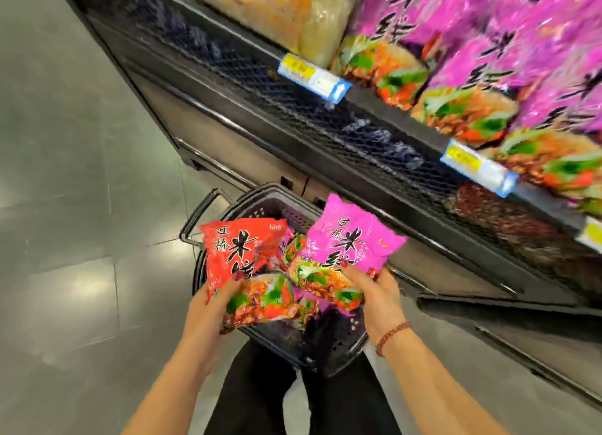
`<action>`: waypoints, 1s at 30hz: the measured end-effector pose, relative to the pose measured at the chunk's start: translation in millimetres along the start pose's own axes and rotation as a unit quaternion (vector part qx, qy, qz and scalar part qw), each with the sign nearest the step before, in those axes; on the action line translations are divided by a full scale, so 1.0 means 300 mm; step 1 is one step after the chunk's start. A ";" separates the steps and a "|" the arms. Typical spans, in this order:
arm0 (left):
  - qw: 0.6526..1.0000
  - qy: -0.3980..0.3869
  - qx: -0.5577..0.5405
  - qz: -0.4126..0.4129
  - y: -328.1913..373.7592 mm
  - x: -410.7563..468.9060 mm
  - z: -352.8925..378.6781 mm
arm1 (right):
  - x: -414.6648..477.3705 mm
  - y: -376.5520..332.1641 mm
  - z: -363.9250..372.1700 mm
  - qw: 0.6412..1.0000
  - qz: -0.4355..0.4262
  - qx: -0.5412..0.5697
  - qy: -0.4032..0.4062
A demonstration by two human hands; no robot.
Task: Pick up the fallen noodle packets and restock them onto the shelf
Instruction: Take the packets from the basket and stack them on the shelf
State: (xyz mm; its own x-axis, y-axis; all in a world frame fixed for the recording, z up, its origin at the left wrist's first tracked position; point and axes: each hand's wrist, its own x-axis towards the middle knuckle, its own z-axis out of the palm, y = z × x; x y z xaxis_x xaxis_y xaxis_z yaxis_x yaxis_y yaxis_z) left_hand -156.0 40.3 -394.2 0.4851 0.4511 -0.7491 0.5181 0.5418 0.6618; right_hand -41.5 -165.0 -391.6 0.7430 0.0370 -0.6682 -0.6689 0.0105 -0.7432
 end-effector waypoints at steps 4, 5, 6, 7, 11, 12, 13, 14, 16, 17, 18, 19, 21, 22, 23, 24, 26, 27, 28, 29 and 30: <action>0.998 -0.019 -0.045 0.038 0.159 -0.150 0.025 | -0.193 -0.148 -0.021 0.997 -0.058 0.034 0.022; 0.997 -0.029 -0.055 0.048 0.185 -0.171 0.024 | -0.223 -0.172 -0.033 0.996 -0.068 0.045 0.023; 0.996 -0.043 -0.059 0.056 0.210 -0.197 0.024 | -0.253 -0.197 -0.044 0.995 -0.078 0.055 0.024; 0.994 -0.058 -0.067 0.063 0.236 -0.222 0.025 | -0.284 -0.225 -0.055 0.994 -0.090 0.064 0.024; 0.990 -0.091 -0.056 0.087 0.317 -0.290 0.036 | -0.360 -0.317 -0.092 0.991 -0.126 0.053 0.009; 0.989 -0.100 -0.053 0.094 0.335 -0.306 0.040 | -0.372 -0.337 -0.102 0.990 -0.137 0.043 0.006; 0.988 -0.104 -0.057 0.099 0.354 -0.318 0.045 | -0.380 -0.359 -0.108 0.988 -0.150 0.034 0.007; 0.988 -0.105 -0.059 0.100 0.370 -0.330 0.055 | -0.387 -0.386 -0.117 0.987 -0.161 0.027 0.005; 0.987 -0.101 -0.061 0.106 0.385 -0.348 0.079 | -0.386 -0.435 -0.142 0.985 -0.171 0.022 0.000; 0.987 -0.103 -0.067 0.107 0.395 -0.361 0.098 | -0.382 -0.460 -0.159 0.984 -0.176 0.023 -0.003; 0.985 -0.108 -0.074 0.109 0.408 -0.376 0.122 | -0.372 -0.490 -0.178 0.984 -0.179 0.021 -0.005; 0.984 -0.114 -0.080 0.110 0.420 -0.389 0.149 | -0.367 -0.529 -0.193 0.983 -0.185 0.020 -0.009; 0.984 -0.118 -0.087 0.104 0.444 -0.424 0.210 | -0.338 -0.604 -0.228 0.980 -0.199 0.014 -0.013; 0.983 -0.116 -0.093 0.106 0.453 -0.433 0.235 | -0.314 -0.642 -0.245 0.978 -0.206 0.014 -0.016; 0.983 -0.110 -0.100 0.109 0.463 -0.441 0.264 | -0.295 -0.685 -0.258 0.977 -0.212 0.013 -0.017; 0.982 -0.109 -0.104 0.114 0.476 -0.447 0.294 | -0.269 -0.730 -0.273 0.976 -0.216 0.017 -0.018; 0.980 -0.108 -0.109 0.125 0.507 -0.453 0.356 | -0.235 -0.834 -0.292 0.975 -0.222 0.023 -0.008; 0.980 -0.100 -0.110 0.134 0.521 -0.454 0.389 | -0.219 -0.887 -0.302 0.973 -0.228 0.019 -0.005; 0.979 -0.094 -0.113 0.143 0.534 -0.453 0.421 | -0.200 -0.944 -0.314 0.972 -0.233 0.012 -0.010; 0.978 -0.092 -0.116 0.147 0.544 -0.450 0.453 | -0.179 -1.002 -0.323 0.971 -0.240 0.004 -0.015; 0.977 -0.090 -0.118 0.151 0.554 -0.448 0.483 | -0.151 -1.057 -0.329 0.968 -0.251 0.009 -0.019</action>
State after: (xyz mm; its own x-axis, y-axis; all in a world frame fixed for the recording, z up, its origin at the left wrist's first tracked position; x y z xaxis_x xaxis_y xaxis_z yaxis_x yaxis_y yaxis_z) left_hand -32.9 -33.0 -179.5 0.7177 0.4955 -0.4894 0.1662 0.5606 0.8113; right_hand 139.0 -268.6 -128.9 0.9733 0.0585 -0.2218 -0.2249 0.0548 -0.9728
